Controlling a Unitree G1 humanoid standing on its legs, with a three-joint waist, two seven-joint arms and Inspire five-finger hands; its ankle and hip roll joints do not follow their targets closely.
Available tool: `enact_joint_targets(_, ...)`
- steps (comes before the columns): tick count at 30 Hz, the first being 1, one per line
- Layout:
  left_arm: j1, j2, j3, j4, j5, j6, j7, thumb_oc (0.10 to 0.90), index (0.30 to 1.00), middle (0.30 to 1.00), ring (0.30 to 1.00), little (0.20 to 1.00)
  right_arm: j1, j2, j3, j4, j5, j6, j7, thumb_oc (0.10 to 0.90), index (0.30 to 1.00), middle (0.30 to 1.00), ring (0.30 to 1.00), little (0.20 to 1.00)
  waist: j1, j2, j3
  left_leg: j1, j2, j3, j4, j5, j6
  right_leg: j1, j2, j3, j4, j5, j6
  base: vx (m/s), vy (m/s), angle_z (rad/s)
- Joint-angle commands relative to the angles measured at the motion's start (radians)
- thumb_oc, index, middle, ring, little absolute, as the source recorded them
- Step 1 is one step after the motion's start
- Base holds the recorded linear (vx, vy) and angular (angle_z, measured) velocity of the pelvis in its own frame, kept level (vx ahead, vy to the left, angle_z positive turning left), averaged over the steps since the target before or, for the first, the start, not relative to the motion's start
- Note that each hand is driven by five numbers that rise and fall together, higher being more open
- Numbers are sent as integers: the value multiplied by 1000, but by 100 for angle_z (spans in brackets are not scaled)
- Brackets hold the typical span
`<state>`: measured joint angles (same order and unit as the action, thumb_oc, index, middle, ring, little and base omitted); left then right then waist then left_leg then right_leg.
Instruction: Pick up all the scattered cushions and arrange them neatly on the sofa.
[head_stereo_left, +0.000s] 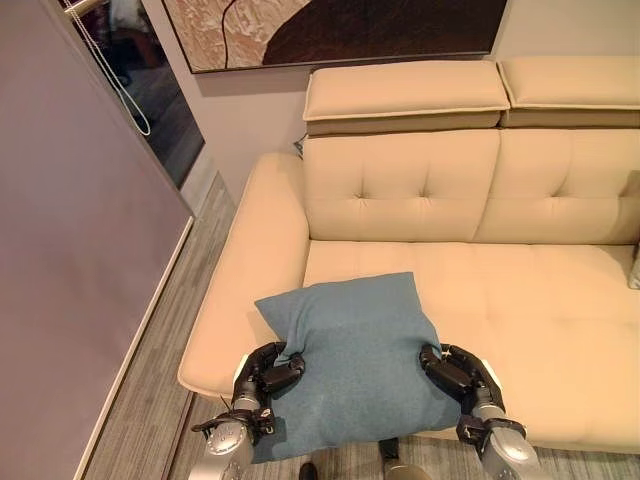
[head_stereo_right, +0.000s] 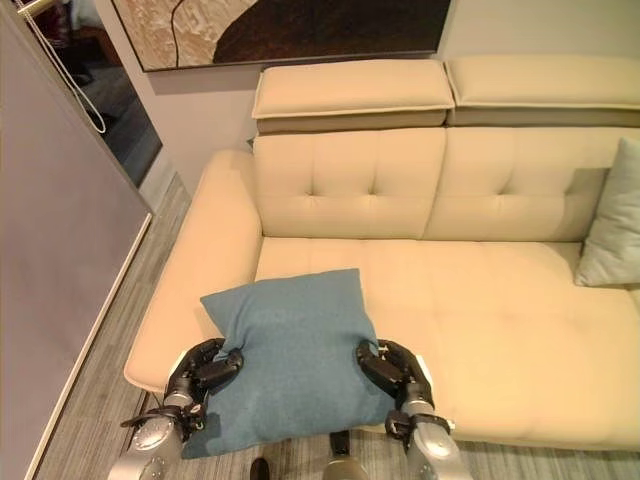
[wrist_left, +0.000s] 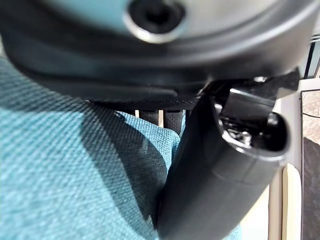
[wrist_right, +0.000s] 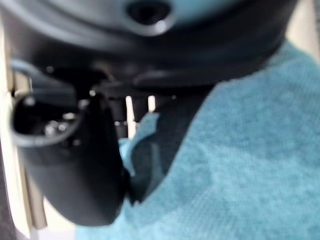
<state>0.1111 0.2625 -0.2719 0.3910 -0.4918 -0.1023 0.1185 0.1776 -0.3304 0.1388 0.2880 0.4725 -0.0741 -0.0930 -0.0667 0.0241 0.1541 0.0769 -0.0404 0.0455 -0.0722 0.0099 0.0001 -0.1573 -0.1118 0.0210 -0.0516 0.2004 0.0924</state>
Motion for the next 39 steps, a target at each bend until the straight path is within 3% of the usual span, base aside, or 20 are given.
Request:
enact_joint_targets(1, -62, 8, -32, -106, -2, -78, -70, 400, 300, 300, 300, 300, -149, 79, 29, -192, 0, -127, 72, 400, 300, 300, 300, 300, 33, 1, -41, -53, 2, -27, 92, -104, 1, 48, 8, -154, 178, -211, 66, -38, -32, -72)
enact_joint_targets(9, -71, 17, -36, -105, -10, -75, -76, 400, 300, 300, 300, 300, -145, 81, 31, -223, -26, -121, 80, 400, 300, 300, 300, 300, 38, 18, -39, -36, 54, 3, 59, -90, -7, 53, -87, -175, 206, -187, 78, -12, -135, -34)
enact_joint_targets(12, -76, 15, -31, -104, -13, -79, -75, 400, 300, 300, 300, 300, -144, 74, 31, -229, -35, -116, 81, 400, 300, 300, 300, 300, 46, 4, -49, -38, 71, 8, 61, -90, -30, 98, -104, -204, 144, -188, 86, 36, -265, 6)
enact_joint_targets(15, -72, 7, -28, -105, -31, -78, -67, 400, 300, 300, 300, 300, -144, 59, 34, -230, -31, -117, 76, 400, 300, 300, 300, 300, 45, -10, -53, -50, 116, 3, 107, -90, -63, 111, -76, -203, 112, -200, 77, 70, -342, -5)
enact_joint_targets(19, -89, -12, -50, -100, -32, -77, -69, 400, 300, 300, 300, 300, -148, 34, 24, -246, -24, -128, 69, 400, 300, 300, 300, 300, 34, -10, -31, -102, 154, -3, 217, -87, -84, 146, -38, -225, 88, -233, 44, -14, -261, -6)
enact_joint_targets(21, -105, -24, -69, -92, -29, -76, -63, 400, 300, 300, 300, 300, -143, 28, 11, -254, -14, -131, 53, 400, 300, 300, 300, 300, 16, -17, -17, -153, 180, 48, 324, -48, -84, 166, -31, -247, 81, -248, 17, -13, -193, 11)
enact_joint_targets(27, -103, -26, -74, -97, -28, -70, -71, 400, 300, 300, 300, 300, -132, 33, 13, -251, -15, -124, 58, 400, 300, 300, 300, 300, 28, -35, -17, -200, 70, 12, 336, -101, -58, 196, -11, -234, 52, -251, 3, 75, -76, 9)
enact_joint_targets(29, -103, -24, -75, -95, -21, -59, -70, 400, 300, 300, 300, 300, -129, 38, 7, -249, -8, -124, 51, 400, 300, 300, 300, 300, 36, -39, -21, -244, 31, 24, 320, -91, -47, 208, -1, -233, 42, -250, 5, 131, 1, 2)
enact_joint_targets(32, -90, -21, -65, -99, -18, -57, -74, 400, 300, 300, 300, 300, -128, 53, 7, -244, -11, -122, 53, 400, 300, 300, 300, 300, 48, -32, -30, -213, 21, 25, 256, -83, -37, 212, 22, -217, 48, -262, 10, 130, 50, 1)
enact_joint_targets(33, -80, -17, -61, -105, -16, -58, -74, 400, 300, 300, 300, 300, -129, 65, 7, -242, -15, -127, 52, 400, 300, 300, 300, 300, 54, -35, -37, -199, 3, -6, 237, -86, -33, 213, 26, -215, 61, -269, 15, 164, 64, -38)
enact_joint_targets(37, -67, -4, -49, -112, -10, -57, -77, 400, 300, 300, 300, 300, -134, 79, 15, -243, -32, -126, 62, 400, 300, 300, 300, 300, 65, -36, -50, -143, 2, 6, 174, -95, -7, 202, 11, -218, 143, -281, 32, 137, 98, -37)
enact_joint_targets(39, -62, 17, -37, -123, -11, -56, -74, 400, 300, 300, 300, 300, -147, 97, 31, -238, -27, -117, 77, 400, 300, 300, 300, 300, 62, -29, -35, -110, 12, 18, 154, -98, 16, 121, -14, -214, 303, -240, 78, 56, 101, -29)
